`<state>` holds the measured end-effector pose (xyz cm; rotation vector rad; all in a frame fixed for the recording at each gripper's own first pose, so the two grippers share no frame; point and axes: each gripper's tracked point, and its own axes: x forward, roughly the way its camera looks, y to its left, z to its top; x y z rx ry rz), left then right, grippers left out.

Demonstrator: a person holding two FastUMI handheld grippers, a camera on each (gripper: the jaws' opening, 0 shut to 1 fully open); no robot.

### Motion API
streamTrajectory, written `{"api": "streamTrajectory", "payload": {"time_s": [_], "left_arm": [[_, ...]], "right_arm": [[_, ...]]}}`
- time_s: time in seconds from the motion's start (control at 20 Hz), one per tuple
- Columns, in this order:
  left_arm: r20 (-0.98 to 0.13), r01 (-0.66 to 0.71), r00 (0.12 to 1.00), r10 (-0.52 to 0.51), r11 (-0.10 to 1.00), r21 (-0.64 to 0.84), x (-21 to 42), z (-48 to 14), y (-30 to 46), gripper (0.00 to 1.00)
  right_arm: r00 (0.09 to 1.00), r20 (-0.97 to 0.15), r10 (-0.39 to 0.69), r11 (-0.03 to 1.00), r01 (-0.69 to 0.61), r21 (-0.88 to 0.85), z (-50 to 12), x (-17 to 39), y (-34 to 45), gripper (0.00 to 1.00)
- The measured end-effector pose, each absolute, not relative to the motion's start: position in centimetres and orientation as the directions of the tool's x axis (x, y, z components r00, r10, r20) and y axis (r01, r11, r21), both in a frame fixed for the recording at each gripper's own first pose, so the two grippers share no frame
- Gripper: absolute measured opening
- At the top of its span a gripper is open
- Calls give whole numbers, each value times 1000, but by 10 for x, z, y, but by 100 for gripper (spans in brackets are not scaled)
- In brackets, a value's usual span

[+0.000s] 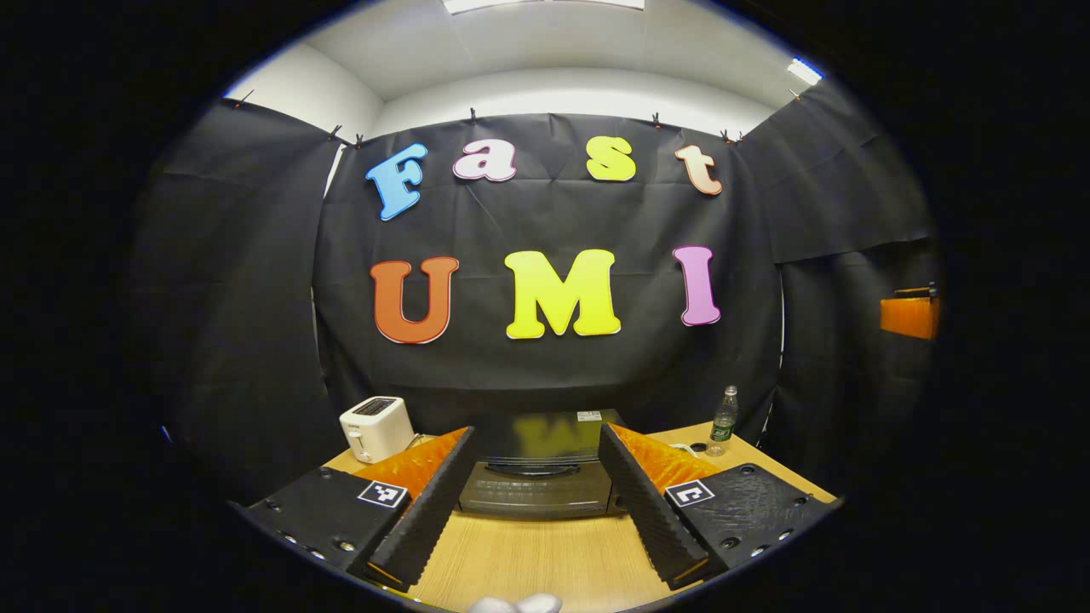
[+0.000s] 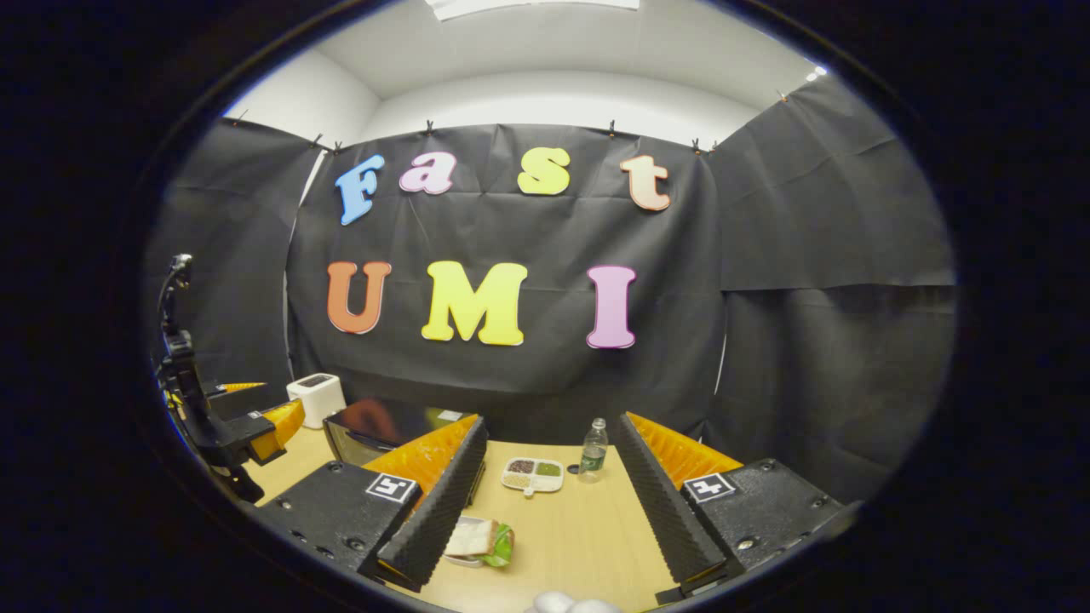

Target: Open the electric oven with the left hand, put the food in, and close the electric oven.

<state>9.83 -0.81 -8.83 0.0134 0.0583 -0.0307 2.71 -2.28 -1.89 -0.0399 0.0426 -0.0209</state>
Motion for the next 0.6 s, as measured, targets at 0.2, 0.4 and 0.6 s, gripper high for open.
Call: {"api": "streamTrajectory", "payload": {"time_s": [0.2,0.4,0.6], "left_arm": [[-74,45,996,-44,999,14,148,-116,-12,95],[-114,66,992,-62,998,24,195,-151,-18,95],[-186,53,981,-47,998,27,232,-190,-12,95]], "right_arm": [[996,-71,-56,997,52,-65,-25,35,-38,95],[990,-104,-90,995,83,-63,-35,41,-49,96],[985,-122,-123,990,113,-83,-40,47,-56,96]]}}
